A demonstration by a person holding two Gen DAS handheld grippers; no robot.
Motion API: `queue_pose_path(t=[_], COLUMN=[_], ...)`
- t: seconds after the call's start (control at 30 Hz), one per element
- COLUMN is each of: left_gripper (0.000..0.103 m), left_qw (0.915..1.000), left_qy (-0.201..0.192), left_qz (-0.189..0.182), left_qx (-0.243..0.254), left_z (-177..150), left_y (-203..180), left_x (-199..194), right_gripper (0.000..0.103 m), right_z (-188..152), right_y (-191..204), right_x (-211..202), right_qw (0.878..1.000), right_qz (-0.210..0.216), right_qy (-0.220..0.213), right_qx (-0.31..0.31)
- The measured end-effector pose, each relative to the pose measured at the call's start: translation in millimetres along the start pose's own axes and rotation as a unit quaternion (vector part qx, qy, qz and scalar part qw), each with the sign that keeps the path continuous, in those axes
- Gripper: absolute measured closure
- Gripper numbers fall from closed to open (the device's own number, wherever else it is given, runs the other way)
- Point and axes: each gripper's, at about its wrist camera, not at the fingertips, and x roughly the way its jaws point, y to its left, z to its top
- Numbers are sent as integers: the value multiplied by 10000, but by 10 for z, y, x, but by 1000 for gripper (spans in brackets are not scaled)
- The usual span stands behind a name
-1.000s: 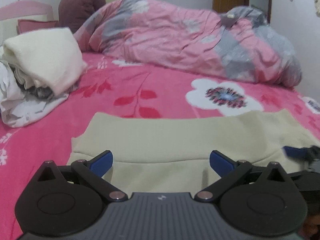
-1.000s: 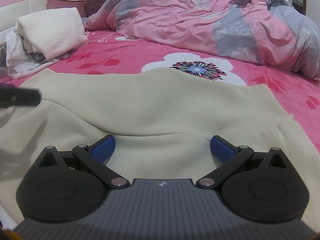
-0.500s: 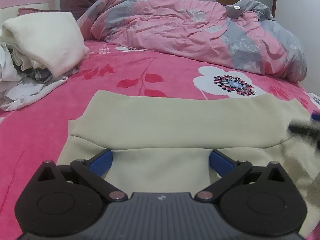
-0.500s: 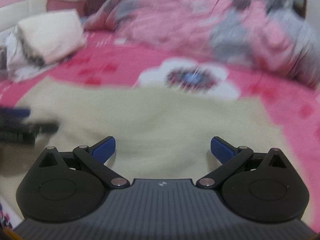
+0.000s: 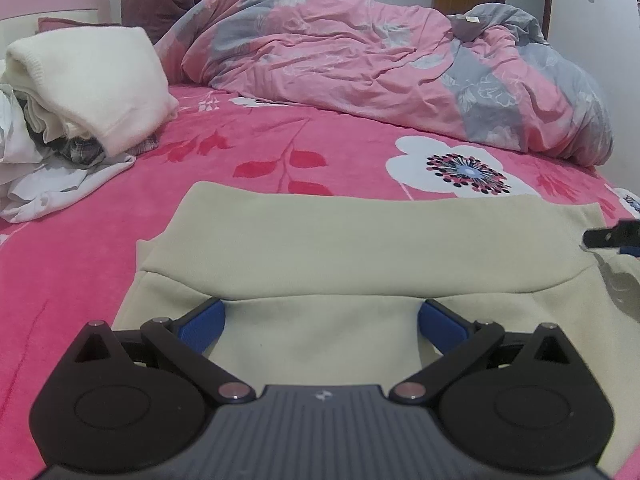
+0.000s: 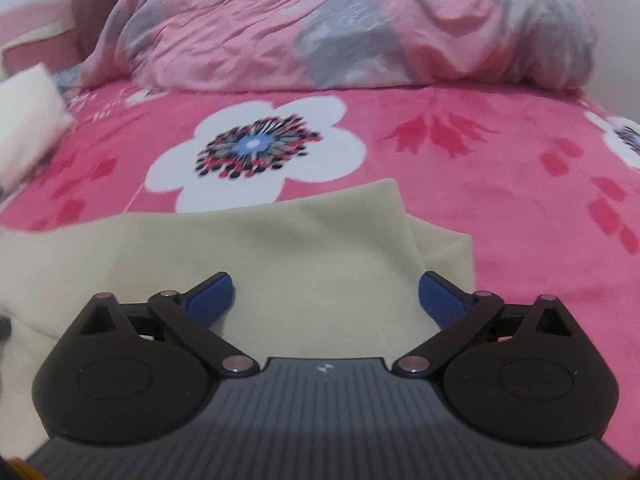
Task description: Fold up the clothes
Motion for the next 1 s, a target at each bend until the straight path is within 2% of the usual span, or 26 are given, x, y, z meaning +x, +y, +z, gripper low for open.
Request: queue_pose_path(t=[0.1,0.17,0.2,0.23,0.3,0.47,0.53,0.6,0.7,0.77,0.87,0.97,1.0], left_gripper=[0,0,0,0,0,0,0,0,0,0,0,0,0], left_qw=[10000,10000,10000,10000,10000,10000,10000,10000,10000,10000,10000,10000,9999], left_qy=[-7,-2,2,5,-1,-9,-11,-16,-5,-15,-27,-31,-32], left_qz=[21,16,13,9,9,22,24,25,15,26,37,41,43], left_qx=[18,20,16,13,13,25,35,51,53,59,62,77,86], left_z=[-1,4,8,12,10,6,5,0,2,1,0,-6,-8], left_y=[-13,-17,-20,-23,-22,-3,-8,-12,-8,-10,-14,-21,-25], left_x=[1,1,0,-1,2,5,3,0,-1,-2,-2,0,1], right_gripper=[5,3,3,6,10,11,11,9,9,14,15,16,16], right_z=[-40,-133,-124,-111,-69,-211,-373,-629,-656,-543,-504,-633,-733], right_y=[-43,-138,-203,-269,-266,-110,-55,-100,-181,-91,88,92,5], right_x=[-78,52,53,50,-89,-649,-658,-464,-507,-597,-818,-764,-678], right_qw=[9998,9993,9994,9990,9975,9968,9980,9990,9992,9988,9961,9952,9963], right_qz=[-98,-360,-275,-175,-381,76,-12,-278,-158,-281,-96,-147,-119], right_qy=[-144,39,41,36,-40,-698,-622,-244,-363,-402,-799,-740,-655], right_qx=[61,7,196,401,589,387,54,-239,-26,-15,-370,-624,-537])
